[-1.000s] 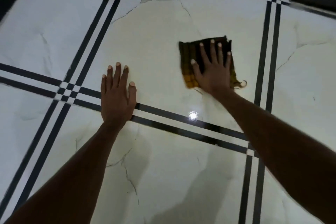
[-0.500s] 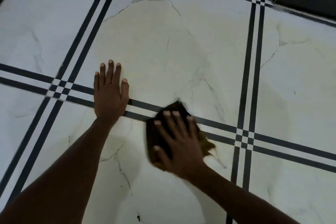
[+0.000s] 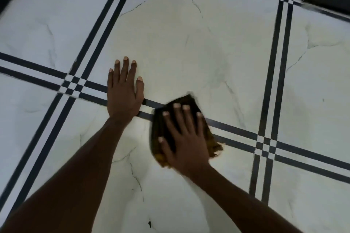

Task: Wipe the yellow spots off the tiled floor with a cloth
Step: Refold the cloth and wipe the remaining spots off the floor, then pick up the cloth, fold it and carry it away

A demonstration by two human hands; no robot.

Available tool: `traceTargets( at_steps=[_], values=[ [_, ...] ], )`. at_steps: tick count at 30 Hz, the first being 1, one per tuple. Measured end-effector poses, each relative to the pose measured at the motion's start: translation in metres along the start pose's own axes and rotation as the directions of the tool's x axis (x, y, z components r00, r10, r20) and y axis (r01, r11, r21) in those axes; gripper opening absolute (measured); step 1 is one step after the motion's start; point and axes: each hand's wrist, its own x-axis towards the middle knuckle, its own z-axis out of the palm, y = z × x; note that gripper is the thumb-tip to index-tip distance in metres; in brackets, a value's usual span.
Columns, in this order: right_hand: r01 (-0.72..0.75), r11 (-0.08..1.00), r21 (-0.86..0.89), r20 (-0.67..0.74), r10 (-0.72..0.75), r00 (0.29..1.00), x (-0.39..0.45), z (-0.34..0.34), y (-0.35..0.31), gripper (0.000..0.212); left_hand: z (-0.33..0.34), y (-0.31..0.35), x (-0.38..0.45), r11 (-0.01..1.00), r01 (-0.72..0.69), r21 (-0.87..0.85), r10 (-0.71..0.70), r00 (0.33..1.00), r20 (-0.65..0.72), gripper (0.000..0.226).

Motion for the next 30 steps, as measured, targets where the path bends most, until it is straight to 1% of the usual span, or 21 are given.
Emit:
traceTargets(
  at_steps=[1,2,3,4,5,6,8,10,11,12,13,15,16,18,20,21,23,25,26,28,30],
  values=[
    [0.121,0.992,0.025,0.015,-0.121,0.992,0.017,0.004,-0.013,0.068,0.001,0.000,0.001,1.000,-0.008,-0.012,0.008,1.000,-0.006,0.063],
    [0.213,0.977,0.016,0.009,-0.213,0.977,0.045,0.008,-0.014,0.067,0.001,-0.001,0.001,1.000,-0.012,-0.025,0.012,1.000,-0.013,0.062],
    [0.261,0.965,-0.006,-0.012,-0.261,0.965,0.078,0.007,-0.006,0.065,0.001,-0.001,0.002,0.999,-0.016,-0.039,0.015,1.000,-0.021,0.062],
    [0.254,0.967,-0.027,-0.052,-0.256,0.965,0.111,0.005,0.010,0.064,0.002,-0.002,0.001,0.999,-0.018,-0.048,0.017,0.999,-0.029,0.062],
    [0.193,0.980,-0.041,-0.096,-0.197,0.976,0.138,0.001,0.032,0.064,0.002,-0.004,0.001,0.998,-0.024,-0.051,0.022,0.999,-0.032,0.063],
    [0.082,0.995,-0.049,-0.123,-0.088,0.989,0.152,-0.005,0.060,0.064,0.003,-0.004,-0.001,0.998,-0.034,-0.049,0.033,0.999,-0.028,0.063],
    [-0.138,0.987,-0.079,-0.172,0.123,0.977,0.150,-0.017,0.113,0.066,0.005,-0.004,0.001,0.998,-0.040,-0.052,0.039,0.999,-0.022,0.064],
    [-0.269,0.963,-0.026,-0.191,0.259,0.947,0.111,-0.025,0.147,0.067,0.004,-0.004,0.000,0.999,-0.029,-0.042,0.028,0.999,-0.024,0.064],
    [-0.327,0.945,-0.007,-0.199,0.320,0.926,0.084,-0.024,0.144,0.068,0.004,-0.003,0.000,0.999,-0.022,-0.028,0.021,0.999,-0.025,0.064],
    [-0.367,0.930,-0.006,-0.198,0.359,0.912,0.056,-0.021,0.128,0.068,0.004,-0.002,0.001,1.000,-0.020,-0.013,0.019,0.999,-0.025,0.064],
    [-0.357,0.934,-0.020,-0.186,0.347,0.919,0.032,-0.012,0.102,0.069,0.004,-0.002,0.001,1.000,-0.020,-0.009,0.020,1.000,-0.021,0.063],
    [-0.211,0.977,-0.032,-0.120,0.205,0.971,0.006,0.003,0.042,0.069,0.002,0.001,-0.001,1.000,-0.020,-0.022,0.020,1.000,-0.015,0.062],
    [-0.142,0.990,-0.018,-0.097,0.139,0.985,0.010,0.008,0.022,0.069,0.002,0.001,-0.002,0.999,-0.019,-0.029,0.018,1.000,-0.016,0.063],
    [-0.043,0.999,0.016,-0.105,0.044,0.994,0.046,0.011,0.011,0.067,0.001,0.000,-0.005,0.999,-0.019,-0.046,0.017,1.000,-0.026,0.064],
    [0.030,0.999,0.037,-0.110,-0.025,0.994,0.088,0.007,0.022,0.064,-0.002,0.003,-0.008,0.995,0.020,-0.095,-0.022,1.000,-0.021,0.065],
    [0.039,0.996,0.075,-0.103,-0.032,0.994,0.103,0.003,0.031,0.063,-0.003,0.012,-0.011,0.990,0.045,-0.131,-0.047,0.999,-0.009,0.066],
    [0.039,0.965,0.261,-0.085,-0.017,0.996,0.119,-0.009,0.046,0.059,-0.005,0.039,-0.018,0.984,0.036,-0.174,-0.032,0.999,0.024,0.068],
    [0.018,0.895,0.445,-0.074,0.017,0.997,0.119,-0.017,0.056,0.053,-0.001,0.070,-0.023,0.982,0.028,-0.185,-0.010,0.995,0.099,0.059],
    [0.002,0.860,0.510,-0.074,0.042,0.996,0.116,-0.021,0.062,0.052,0.002,0.082,-0.023,0.978,0.058,-0.203,-0.031,0.991,0.132,0.049],
    [-0.046,0.794,0.606,-0.076,0.115,0.990,0.106,-0.031,0.070,0.048,0.000,0.103,-0.024,0.945,0.167,-0.281,-0.123,0.978,0.167,0.032],
    [-0.143,0.705,0.694,-0.039,0.235,0.971,0.097,-0.053,0.069,0.040,-0.021,0.121,-0.022,0.873,0.283,-0.397,-0.216,0.955,0.205,0.028]
  ],
)
